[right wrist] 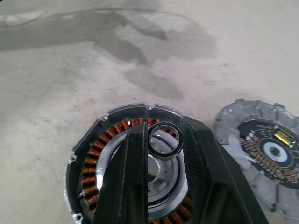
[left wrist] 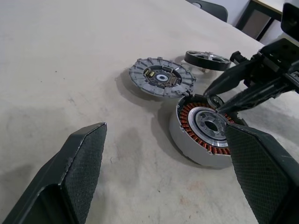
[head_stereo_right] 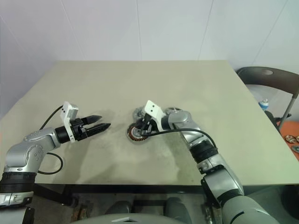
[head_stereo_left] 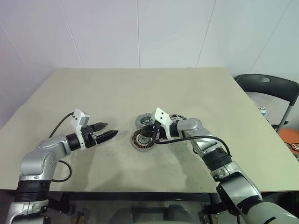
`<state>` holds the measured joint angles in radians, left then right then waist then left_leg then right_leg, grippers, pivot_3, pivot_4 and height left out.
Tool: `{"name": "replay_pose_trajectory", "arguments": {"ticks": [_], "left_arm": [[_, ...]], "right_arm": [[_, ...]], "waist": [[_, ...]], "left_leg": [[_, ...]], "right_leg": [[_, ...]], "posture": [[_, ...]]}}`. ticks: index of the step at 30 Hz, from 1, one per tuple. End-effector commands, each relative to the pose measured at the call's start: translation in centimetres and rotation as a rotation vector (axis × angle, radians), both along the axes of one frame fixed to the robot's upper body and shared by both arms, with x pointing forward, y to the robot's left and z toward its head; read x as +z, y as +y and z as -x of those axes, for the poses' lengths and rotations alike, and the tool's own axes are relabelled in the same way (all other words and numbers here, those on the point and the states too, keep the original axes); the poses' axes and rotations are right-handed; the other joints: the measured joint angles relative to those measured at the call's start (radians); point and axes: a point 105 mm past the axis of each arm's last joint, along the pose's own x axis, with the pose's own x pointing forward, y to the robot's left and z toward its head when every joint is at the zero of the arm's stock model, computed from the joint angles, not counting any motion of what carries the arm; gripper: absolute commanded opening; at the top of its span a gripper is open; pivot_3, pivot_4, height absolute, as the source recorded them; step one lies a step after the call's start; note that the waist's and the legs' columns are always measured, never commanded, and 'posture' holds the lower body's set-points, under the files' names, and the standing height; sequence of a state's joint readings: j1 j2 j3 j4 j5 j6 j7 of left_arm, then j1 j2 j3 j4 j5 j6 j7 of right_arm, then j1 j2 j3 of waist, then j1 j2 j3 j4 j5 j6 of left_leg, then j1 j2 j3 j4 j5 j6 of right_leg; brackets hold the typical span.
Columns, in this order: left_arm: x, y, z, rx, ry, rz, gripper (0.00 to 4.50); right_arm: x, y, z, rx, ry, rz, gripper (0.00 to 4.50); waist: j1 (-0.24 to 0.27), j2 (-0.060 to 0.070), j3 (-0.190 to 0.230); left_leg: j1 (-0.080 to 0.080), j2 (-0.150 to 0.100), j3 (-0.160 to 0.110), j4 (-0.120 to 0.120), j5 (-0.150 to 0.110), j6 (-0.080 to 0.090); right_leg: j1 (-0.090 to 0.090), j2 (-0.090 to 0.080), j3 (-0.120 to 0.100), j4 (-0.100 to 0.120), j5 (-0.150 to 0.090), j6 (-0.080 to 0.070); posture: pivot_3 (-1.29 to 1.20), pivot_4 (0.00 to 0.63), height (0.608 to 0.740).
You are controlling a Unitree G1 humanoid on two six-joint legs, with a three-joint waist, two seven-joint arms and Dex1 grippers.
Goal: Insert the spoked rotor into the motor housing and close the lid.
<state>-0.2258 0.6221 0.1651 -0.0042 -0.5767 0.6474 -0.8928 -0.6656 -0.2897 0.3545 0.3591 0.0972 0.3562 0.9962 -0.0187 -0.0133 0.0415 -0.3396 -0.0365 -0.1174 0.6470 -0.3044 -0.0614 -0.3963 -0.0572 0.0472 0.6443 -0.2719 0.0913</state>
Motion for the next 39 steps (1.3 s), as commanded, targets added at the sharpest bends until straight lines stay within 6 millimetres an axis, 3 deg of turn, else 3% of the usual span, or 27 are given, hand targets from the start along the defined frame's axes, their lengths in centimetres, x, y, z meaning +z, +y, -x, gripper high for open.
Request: {"name": "replay_pose_trajectory", "arguments": {"ticks": [1, 23, 39], "left_arm": [[1.2, -0.1, -0.1, -0.006, -0.051, 0.002, 4.26], [1.2, 0.0, -0.1, 0.004, -0.052, 0.002, 4.26], [0.9, 0.0, 0.0, 0.004, -0.046, -0.004, 4.26]], "right_arm": [[1.1, 0.2, -0.1, 0.037, -0.039, 0.001, 0.66], [-0.3, 0.9, -0.2, 0.041, -0.013, 0.029, 0.66], [-0.8, -1.0, -0.5, 0.019, -0.017, 0.063, 0.66]], "waist": [[0.0, 0.0, 0.0], [-0.001, 0.0, 0.0], [0.001, 0.0, 0.0]], "left_leg": [[0.0, 0.0, 0.0, 0.0, 0.0, 0.0], [0.0, 0.0, 0.0, 0.0, 0.0, 0.0], [0.0, 0.0, 0.0, 0.0, 0.0, 0.0]], "right_leg": [[0.0, 0.0, 0.0, 0.0, 0.0, 0.0], [-0.001, 0.0, 0.0, 0.001, 0.0, 0.0], [-0.001, 0.0, 0.0, 0.001, 0.0, 0.0]], "posture": [[0.0, 0.0, 0.74], [0.0, 0.0, 0.74], [0.0, 0.0, 0.74]]}}
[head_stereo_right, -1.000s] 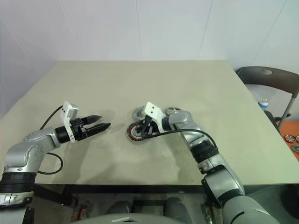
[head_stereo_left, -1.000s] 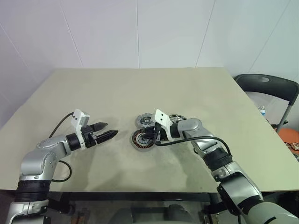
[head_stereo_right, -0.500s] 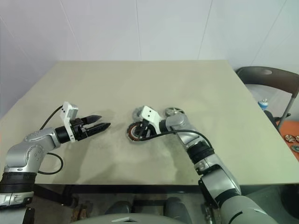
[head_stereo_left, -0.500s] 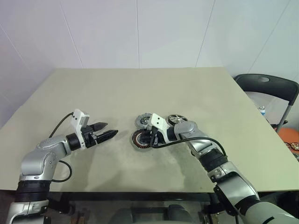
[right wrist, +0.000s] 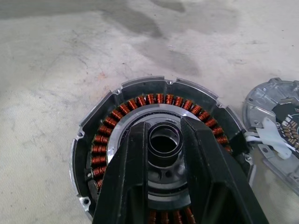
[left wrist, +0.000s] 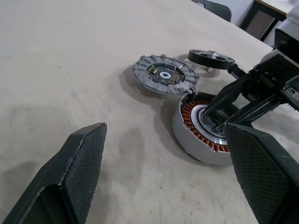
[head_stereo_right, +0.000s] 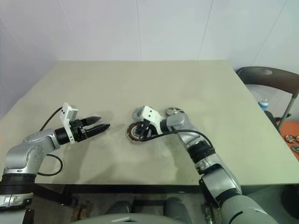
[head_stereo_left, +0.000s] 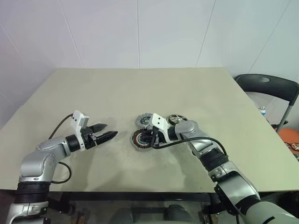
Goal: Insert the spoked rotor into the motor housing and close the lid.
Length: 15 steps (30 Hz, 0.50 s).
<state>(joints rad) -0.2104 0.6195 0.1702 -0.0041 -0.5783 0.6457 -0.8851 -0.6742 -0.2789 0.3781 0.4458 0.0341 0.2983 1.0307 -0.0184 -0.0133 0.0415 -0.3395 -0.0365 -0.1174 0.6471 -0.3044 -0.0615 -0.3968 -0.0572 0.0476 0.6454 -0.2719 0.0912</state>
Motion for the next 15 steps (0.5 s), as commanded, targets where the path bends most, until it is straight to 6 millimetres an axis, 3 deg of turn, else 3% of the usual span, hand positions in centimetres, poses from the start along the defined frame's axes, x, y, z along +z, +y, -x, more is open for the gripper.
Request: {"name": "replay_pose_trajectory", "arguments": {"ticks": [1, 15], "left_arm": [[1.3, -0.2, -0.2, -0.011, -0.056, -0.007, 4.26], [1.3, 0.1, -0.3, -0.002, -0.054, -0.013, 4.26]], "right_arm": [[1.0, -0.9, -0.6, -0.014, -0.028, -0.006, 0.66], [1.2, 0.4, 0.2, 0.026, -0.023, -0.028, 0.66]], "waist": [[0.001, 0.0, 0.0], [-0.002, 0.0, 0.0]], "left_leg": [[0.0, 0.0, 0.0, 0.0, 0.0, 0.0], [0.0, 0.0, 0.0, 0.0, 0.0, 0.0]], "right_leg": [[0.0, 0.0, 0.0, 0.0, 0.0, 0.0], [0.0, 0.0, 0.0, 0.0, 0.0, 0.0]], "posture": [[0.0, 0.0, 0.74], [0.0, 0.0, 0.74]]}}
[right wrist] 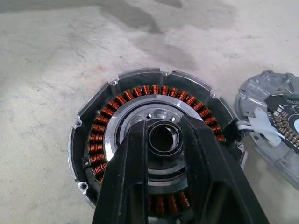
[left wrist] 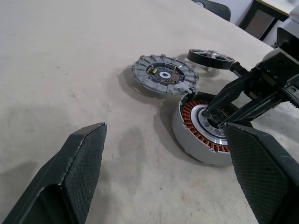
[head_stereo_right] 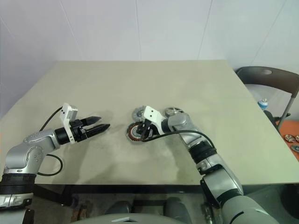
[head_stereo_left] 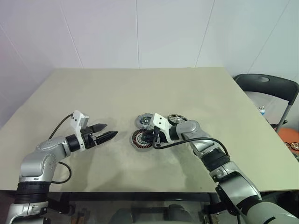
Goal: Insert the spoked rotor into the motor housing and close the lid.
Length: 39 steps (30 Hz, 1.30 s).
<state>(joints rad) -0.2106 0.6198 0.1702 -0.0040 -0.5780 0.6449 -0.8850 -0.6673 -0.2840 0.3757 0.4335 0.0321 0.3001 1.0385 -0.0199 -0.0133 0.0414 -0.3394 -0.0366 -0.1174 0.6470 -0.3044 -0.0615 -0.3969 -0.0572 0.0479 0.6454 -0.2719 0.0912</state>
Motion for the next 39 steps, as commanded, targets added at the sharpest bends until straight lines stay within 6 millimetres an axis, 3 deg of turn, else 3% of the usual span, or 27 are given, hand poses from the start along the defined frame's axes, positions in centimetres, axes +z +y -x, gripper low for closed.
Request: {"name": "replay_pose_trajectory", "arguments": {"ticks": [1, 10, 15, 24, 39], "left_arm": [[1.2, 0.1, -0.2, -0.002, -0.053, -0.013, 4.26], [1.1, 0.1, -0.3, 0.003, -0.051, -0.014, 4.26], [0.9, 0.1, -0.2, 0.005, -0.046, -0.017, 4.26], [0.8, 0.2, -0.2, 0.01, -0.046, -0.027, 4.26], [0.6, 0.2, -0.3, 0.009, -0.046, -0.037, 4.26]], "right_arm": [[1.3, 0.7, 0.0, 0.024, -0.024, -0.031, 0.66], [1.2, 1.0, 0.4, 0.051, -0.027, -0.024, 0.66], [3.0, 1.5, -0.2, -0.008, 0.078, -0.135, 0.66], [1.4, 1.2, 0.9, 0.048, 0.03, -0.043, 0.66], [1.1, 1.1, 0.6, 0.024, 0.018, -0.043, 0.66]], "waist": [[0.0, 0.0, 0.0], [0.0, 0.0, 0.0], [-0.001, 0.0, 0.0], [0.001, 0.0, 0.0], [0.001, 0.0, 0.0]], "left_leg": [[0.0, 0.0, 0.0, 0.0, 0.0, 0.0], [0.0, 0.0, 0.0, 0.0, 0.0, 0.0], [0.0, 0.0, 0.0, 0.0, 0.0, 0.0], [0.0, 0.0, 0.0, 0.0, 0.0, 0.0], [0.0, 0.0, 0.0, 0.0, 0.0, 0.0]], "right_leg": [[0.0, 0.0, 0.0, 0.0, 0.0, 0.0], [0.0, 0.0, 0.0, 0.0, 0.0, 0.0], [-0.001, 0.0, 0.0, 0.0, 0.0, 0.0], [0.0, 0.0, 0.0, 0.0, 0.0, 0.0], [-0.001, 0.0, 0.0, 0.0, 0.0, 0.0]], "posture": [[0.0, 0.0, 0.74], [0.0, 0.0, 0.74], [0.0, 0.0, 0.74], [0.0, 0.0, 0.74], [0.0, 0.0, 0.74]]}}
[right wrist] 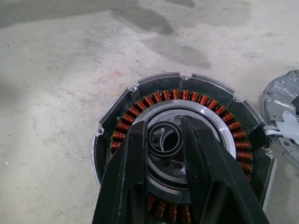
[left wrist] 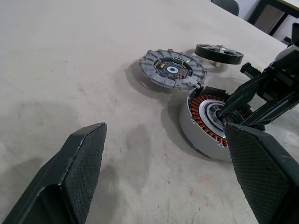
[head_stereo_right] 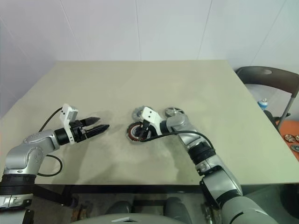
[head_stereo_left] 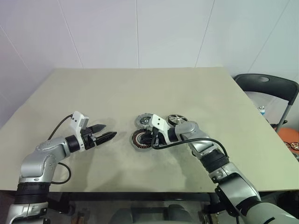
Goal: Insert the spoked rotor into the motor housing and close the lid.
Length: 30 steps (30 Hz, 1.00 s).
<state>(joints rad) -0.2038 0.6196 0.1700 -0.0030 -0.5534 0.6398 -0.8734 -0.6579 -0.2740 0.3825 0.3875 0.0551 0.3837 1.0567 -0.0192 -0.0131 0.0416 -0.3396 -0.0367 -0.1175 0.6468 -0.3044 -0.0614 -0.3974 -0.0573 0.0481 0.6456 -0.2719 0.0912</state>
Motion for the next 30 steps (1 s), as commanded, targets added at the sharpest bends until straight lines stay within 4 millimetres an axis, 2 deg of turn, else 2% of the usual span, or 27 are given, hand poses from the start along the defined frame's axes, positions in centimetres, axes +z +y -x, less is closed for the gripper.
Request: {"name": "replay_pose_trajectory", "arguments": {"ticks": [1, 8, 30], "left_arm": [[1.0, -0.1, -0.3, -0.012, -0.05, -0.011, 4.26], [1.0, -0.1, -0.2, -0.013, -0.049, -0.011, 4.26], [1.0, -0.2, 0.0, -0.017, -0.047, -0.009, 4.26]], "right_arm": [[1.1, 0.4, -0.2, 0.01, -0.044, -0.03, 0.66], [1.9, 0.6, -1.1, -0.031, -0.052, -0.06, 0.66], [0.7, -0.2, -1.3, -0.051, -0.056, -0.026, 0.66]], "waist": [[0.0, 0.0, 0.0], [-0.001, 0.0, 0.0], [-0.001, 0.0, 0.0]], "left_leg": [[0.0, 0.0, 0.0, 0.0, 0.0, 0.0], [0.0, 0.0, 0.0, 0.0, 0.0, 0.0], [0.0, 0.0, 0.0, 0.0, 0.0, 0.0]], "right_leg": [[0.0, 0.0, 0.0, 0.0, 0.0, 0.0], [0.0, 0.0, 0.0, 0.0, 0.0, 0.0], [0.0, 0.0, 0.0, 0.0, 0.0, 0.0]], "posture": [[0.0, 0.0, 0.74], [0.0, 0.0, 0.74], [0.0, 0.0, 0.74]]}}
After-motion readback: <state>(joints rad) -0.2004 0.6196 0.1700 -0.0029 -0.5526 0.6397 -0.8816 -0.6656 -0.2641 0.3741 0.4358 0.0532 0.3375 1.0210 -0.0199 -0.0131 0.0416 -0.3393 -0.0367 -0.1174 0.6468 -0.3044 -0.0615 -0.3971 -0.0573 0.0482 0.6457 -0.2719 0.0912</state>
